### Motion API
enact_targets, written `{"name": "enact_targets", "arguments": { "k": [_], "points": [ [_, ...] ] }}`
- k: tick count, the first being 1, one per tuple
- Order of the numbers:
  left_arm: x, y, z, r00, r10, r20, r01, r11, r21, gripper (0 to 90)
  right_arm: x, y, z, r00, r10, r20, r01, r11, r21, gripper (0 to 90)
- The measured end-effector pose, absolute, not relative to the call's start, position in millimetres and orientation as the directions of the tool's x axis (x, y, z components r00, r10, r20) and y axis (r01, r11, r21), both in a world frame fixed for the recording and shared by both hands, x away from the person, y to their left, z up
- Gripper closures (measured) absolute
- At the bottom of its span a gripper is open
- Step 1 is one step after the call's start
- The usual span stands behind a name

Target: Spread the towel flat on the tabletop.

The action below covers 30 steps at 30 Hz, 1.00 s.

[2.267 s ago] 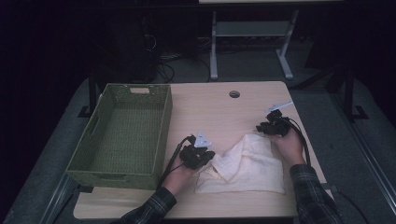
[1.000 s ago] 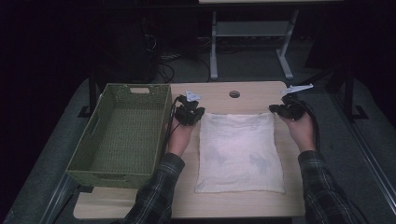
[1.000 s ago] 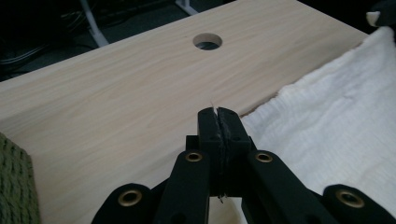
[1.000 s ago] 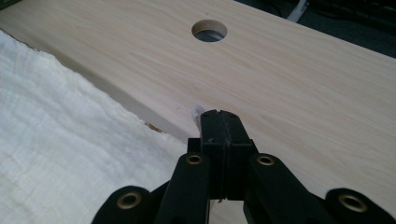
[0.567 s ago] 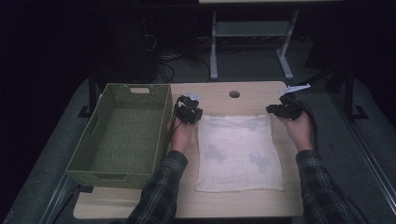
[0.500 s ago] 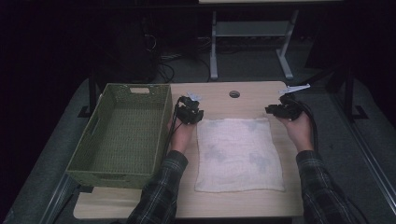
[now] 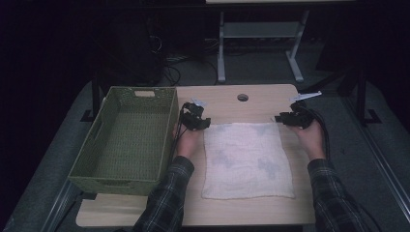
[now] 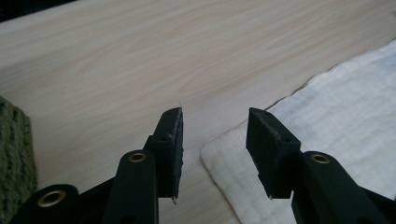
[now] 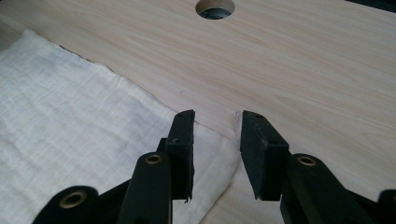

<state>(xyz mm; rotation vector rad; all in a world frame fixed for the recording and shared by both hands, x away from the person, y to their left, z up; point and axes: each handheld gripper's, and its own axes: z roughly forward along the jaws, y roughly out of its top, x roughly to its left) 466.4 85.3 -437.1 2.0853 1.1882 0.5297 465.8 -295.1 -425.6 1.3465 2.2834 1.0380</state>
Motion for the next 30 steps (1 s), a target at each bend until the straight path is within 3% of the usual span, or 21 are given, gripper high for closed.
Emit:
{"name": "enact_targets", "arguments": {
  "k": [13,25,30],
  "points": [
    [474.9,95.3,-465.6,0.462,0.887,-0.007,0.635,-0.326,0.701,55.0,474.5,-298.8,-442.7,-0.498,0.858,0.121,0.662,0.287,0.692,63.3],
    [478.8,94.7,-473.5,0.485,0.874,-0.024,0.608,-0.318,0.727,54.8,477.0,-294.5,-450.0,-0.505,0.855,0.123,0.665,0.294,0.687,63.4],
    [477.3,92.9,-473.9,0.491,0.871,-0.01,0.599,-0.329,0.73,59.0,481.0,-296.4,-456.5,-0.471,0.87,0.144,0.683,0.256,0.684,66.0]
  ]
}}
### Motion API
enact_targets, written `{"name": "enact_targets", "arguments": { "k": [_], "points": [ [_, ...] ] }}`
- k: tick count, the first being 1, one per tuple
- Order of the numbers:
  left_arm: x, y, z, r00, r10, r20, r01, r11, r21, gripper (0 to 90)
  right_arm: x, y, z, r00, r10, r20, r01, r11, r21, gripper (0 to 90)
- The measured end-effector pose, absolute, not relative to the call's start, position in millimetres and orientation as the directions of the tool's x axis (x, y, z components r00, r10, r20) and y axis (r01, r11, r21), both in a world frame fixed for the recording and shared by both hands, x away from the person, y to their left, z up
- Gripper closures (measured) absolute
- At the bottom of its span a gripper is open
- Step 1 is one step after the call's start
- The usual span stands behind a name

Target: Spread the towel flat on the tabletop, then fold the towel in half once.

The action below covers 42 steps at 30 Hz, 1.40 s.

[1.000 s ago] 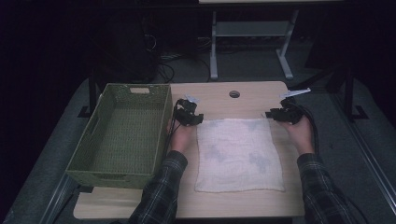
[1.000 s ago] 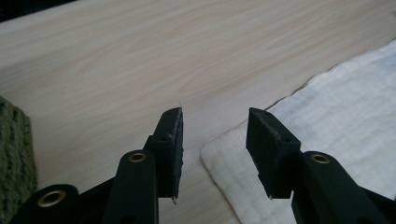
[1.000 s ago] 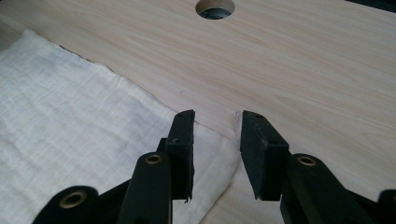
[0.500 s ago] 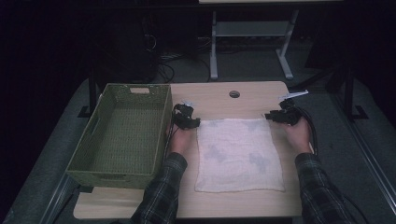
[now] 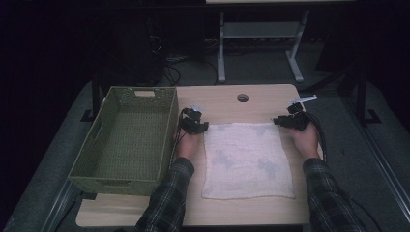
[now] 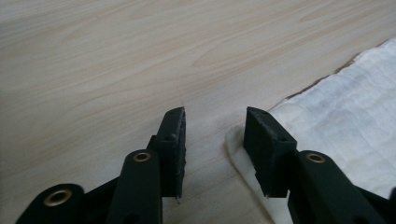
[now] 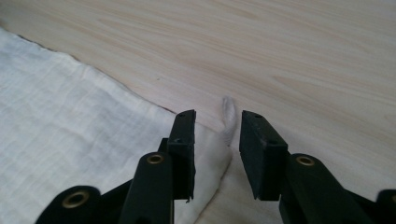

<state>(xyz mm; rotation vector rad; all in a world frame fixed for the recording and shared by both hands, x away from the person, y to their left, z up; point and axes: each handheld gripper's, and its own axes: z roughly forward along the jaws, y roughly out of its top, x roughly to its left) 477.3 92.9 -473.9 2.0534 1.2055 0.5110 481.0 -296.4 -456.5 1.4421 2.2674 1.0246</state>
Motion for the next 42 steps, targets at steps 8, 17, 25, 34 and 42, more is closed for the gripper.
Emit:
{"name": "enact_targets", "arguments": {
  "k": [8,17,25,34,42],
  "points": [
    [476.5,91.8,-474.1,0.517,0.856,-0.012,0.586,-0.344,0.734,70.3,485.0,-293.8,-469.6,-0.461,0.879,0.124,0.7,0.274,0.659,69.2],
    [475.2,89.4,-473.7,0.52,0.853,-0.046,0.598,-0.326,0.732,88.6,480.6,-296.4,-471.9,-0.453,0.88,0.139,0.697,0.253,0.671,86.5],
    [470.6,91.8,-465.0,0.487,0.872,-0.047,0.598,-0.294,0.746,88.9,476.5,-298.9,-461.6,-0.46,0.877,0.135,0.682,0.252,0.687,86.6],
    [448.6,96.3,-445.7,0.494,0.869,-0.016,0.573,-0.312,0.757,88.9,457.5,-299.6,-445.4,-0.487,0.865,0.118,0.639,0.26,0.724,86.5],
    [433.5,96.9,-437.1,0.512,0.859,-0.014,0.567,-0.325,0.757,88.9,435.2,-307.3,-441.4,-0.508,0.853,0.121,0.615,0.26,0.745,86.5]
  ]
}}
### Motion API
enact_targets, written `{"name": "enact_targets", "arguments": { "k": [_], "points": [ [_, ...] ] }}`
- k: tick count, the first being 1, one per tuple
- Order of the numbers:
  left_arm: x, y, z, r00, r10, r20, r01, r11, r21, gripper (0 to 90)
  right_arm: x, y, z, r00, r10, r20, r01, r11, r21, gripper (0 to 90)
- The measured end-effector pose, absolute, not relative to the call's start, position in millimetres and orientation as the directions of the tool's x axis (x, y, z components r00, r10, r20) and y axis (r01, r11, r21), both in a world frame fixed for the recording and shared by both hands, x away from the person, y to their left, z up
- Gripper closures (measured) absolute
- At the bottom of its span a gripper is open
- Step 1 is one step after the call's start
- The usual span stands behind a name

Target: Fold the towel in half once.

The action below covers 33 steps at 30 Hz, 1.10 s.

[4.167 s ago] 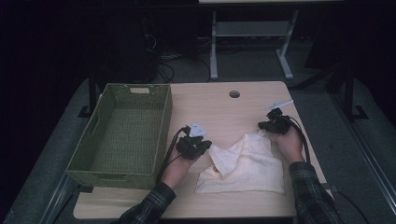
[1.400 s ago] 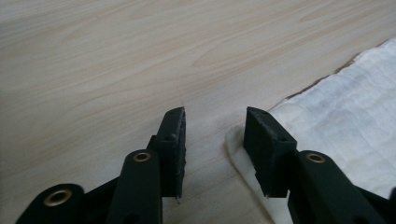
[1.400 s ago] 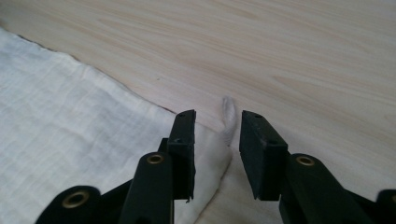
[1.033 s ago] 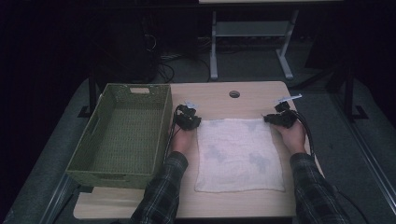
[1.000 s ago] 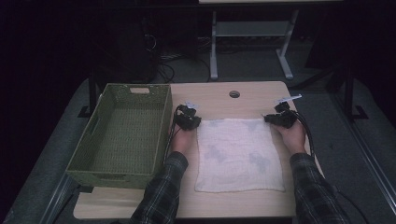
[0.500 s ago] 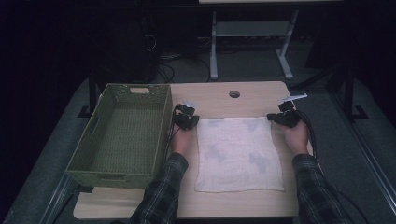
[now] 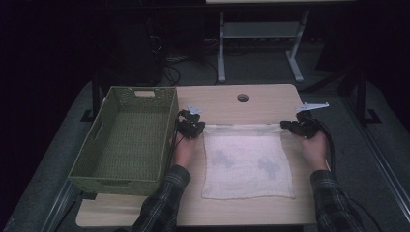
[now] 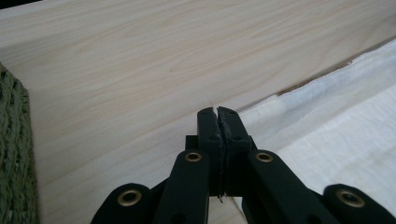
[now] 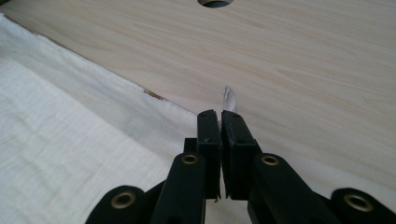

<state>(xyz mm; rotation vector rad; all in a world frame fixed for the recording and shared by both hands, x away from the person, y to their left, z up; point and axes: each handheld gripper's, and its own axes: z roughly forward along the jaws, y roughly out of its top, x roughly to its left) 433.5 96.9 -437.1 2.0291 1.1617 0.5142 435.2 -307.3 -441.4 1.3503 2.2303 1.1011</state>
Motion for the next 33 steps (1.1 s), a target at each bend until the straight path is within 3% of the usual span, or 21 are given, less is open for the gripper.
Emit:
{"name": "enact_targets", "arguments": {
  "k": [10,33],
  "points": [
    [412.5,99.6,-433.7,0.525,0.85,-0.04,0.566,-0.313,0.763,88.9,409.2,-309.2,-440.6,-0.527,0.845,0.089,0.578,0.28,0.767,86.5],
    [357.0,97.8,-437.7,0.551,0.834,0.002,0.528,-0.351,0.773,88.9,347.5,-304.8,-441.7,-0.574,0.817,0.062,0.528,0.31,0.791,86.4]
  ]
}}
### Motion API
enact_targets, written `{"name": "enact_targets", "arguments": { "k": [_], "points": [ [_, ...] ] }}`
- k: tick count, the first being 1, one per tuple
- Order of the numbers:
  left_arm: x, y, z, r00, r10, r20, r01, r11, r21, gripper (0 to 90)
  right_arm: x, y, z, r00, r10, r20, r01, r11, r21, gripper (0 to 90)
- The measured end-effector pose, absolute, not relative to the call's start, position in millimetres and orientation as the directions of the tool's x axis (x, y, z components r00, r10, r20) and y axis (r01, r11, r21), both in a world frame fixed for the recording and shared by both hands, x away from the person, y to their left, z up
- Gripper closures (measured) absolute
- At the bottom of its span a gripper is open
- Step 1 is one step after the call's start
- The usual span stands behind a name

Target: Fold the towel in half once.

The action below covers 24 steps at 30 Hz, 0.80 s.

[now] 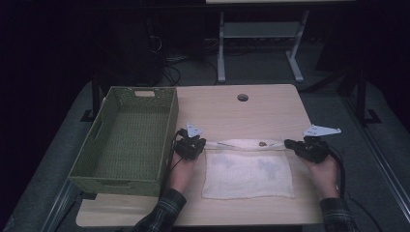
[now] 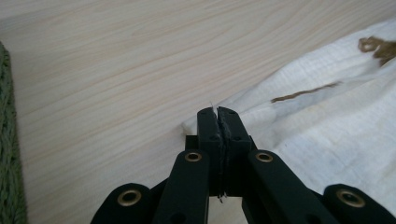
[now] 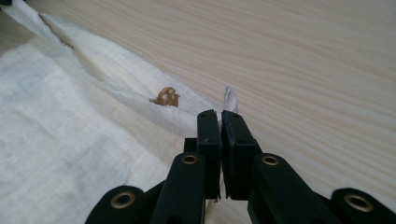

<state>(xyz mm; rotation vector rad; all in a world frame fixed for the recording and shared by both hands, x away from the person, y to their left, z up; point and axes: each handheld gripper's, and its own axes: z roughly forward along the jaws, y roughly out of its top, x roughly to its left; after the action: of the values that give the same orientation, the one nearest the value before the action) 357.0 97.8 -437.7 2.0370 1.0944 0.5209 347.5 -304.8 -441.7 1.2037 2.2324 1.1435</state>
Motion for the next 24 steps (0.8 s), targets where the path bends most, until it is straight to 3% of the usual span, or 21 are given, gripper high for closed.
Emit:
{"name": "enact_targets", "arguments": {
  "k": [11,24],
  "points": [
    [321.8,97.3,-440.4,0.556,0.829,0.049,0.491,-0.376,0.785,88.9,311.8,-316.8,-439.8,-0.595,0.796,0.108,0.52,0.28,0.807,86.4],
    [293.0,107.9,-447.1,0.586,0.809,-0.032,0.503,-0.333,0.798,88.8,282.0,-315.4,-442.9,-0.597,0.796,0.105,0.54,0.302,0.786,86.4]
  ]
}}
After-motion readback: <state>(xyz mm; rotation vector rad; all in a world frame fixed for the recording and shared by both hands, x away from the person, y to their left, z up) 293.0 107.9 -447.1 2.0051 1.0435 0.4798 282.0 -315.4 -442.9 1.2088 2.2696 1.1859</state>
